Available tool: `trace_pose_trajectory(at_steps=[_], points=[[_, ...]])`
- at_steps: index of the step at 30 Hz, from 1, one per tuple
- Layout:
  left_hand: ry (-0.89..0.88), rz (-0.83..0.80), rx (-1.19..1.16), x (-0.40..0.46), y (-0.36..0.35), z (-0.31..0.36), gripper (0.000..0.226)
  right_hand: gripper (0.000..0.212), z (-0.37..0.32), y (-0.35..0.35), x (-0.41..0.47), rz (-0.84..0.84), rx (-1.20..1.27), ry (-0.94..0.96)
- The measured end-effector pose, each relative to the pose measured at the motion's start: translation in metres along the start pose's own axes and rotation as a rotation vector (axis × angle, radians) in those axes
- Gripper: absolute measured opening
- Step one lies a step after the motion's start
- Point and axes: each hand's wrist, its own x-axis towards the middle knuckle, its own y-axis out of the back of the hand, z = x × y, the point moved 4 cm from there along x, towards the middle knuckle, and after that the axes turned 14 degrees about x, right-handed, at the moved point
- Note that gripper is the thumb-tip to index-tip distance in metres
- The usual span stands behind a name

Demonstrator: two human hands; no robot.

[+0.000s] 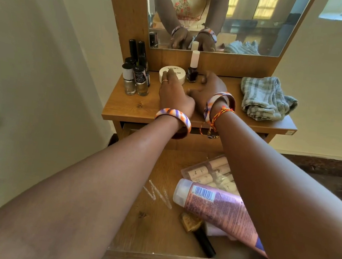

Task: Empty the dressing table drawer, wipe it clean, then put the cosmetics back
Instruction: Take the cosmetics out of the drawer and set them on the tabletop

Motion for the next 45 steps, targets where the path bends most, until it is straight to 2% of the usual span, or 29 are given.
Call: trace_pose_trajectory(at_steps=[4, 7, 9, 11, 13, 15, 17, 20, 23, 26, 34, 38, 41, 45], points=[[0.018, 0.001, -0.045, -0.015, 0.011, -0.003, 0.066, 0.059, 0.002, 0.004, -0.03, -0.057, 0.024, 0.043], [-0.019, 0.065, -0.102, -0.031, 0.026, -0.003, 0.055, 0.062, 0.003, 0.009, -0.064, -0.102, 0.062, 0.116], [-0.034, 0.039, -0.197, -0.047, 0.033, -0.001, 0.046, 0.063, 0.003, 0.018, -0.089, -0.123, 0.056, 0.18], [0.064, -0.066, -0.271, -0.062, 0.03, -0.008, 0.042, 0.061, 0.003, 0.029, -0.11, -0.162, -0.028, 0.261], [0.209, -0.231, -0.218, -0.076, 0.021, -0.024, 0.04, 0.056, 0.005, 0.037, -0.125, -0.226, -0.129, 0.294], [0.27, -0.419, -0.077, -0.092, 0.013, -0.039, 0.041, 0.048, 0.008, 0.041, -0.14, -0.336, -0.23, 0.239], [0.293, -0.562, -0.027, -0.11, 0.009, -0.049, 0.047, 0.054, 0.014, 0.04, -0.153, -0.497, -0.421, 0.157], [0.334, -0.665, -0.101, -0.128, 0.005, -0.06, 0.049, 0.075, 0.026, 0.04, -0.168, -0.672, -0.722, 0.049], [0.363, -0.751, -0.193, -0.138, -0.001, -0.067, 0.026, 0.072, 0.034, 0.04, -0.18, -0.739, -0.808, 0.04], [0.389, -0.818, -0.251, -0.146, -0.001, -0.069, 0.009, 0.07, 0.038, 0.039, -0.189, -0.697, -0.823, 0.105], [0.354, -0.849, -0.239, -0.148, 0.006, -0.066, 0.01, 0.079, 0.055, 0.036, -0.192, -0.619, -0.757, 0.148], [0.304, -0.814, -0.177, -0.145, 0.013, -0.065, 0.029, 0.071, 0.049, 0.037, -0.194, -0.564, -0.762, 0.182], [0.086, -0.717, -0.009, -0.14, 0.026, -0.055, 0.051, 0.061, 0.035, 0.045, -0.189, -0.469, -0.739, 0.239], [-0.297, -0.429, 0.358, -0.133, 0.06, -0.026, 0.089, 0.06, 0.002, 0.065, -0.172, -0.382, -0.642, 0.322]])
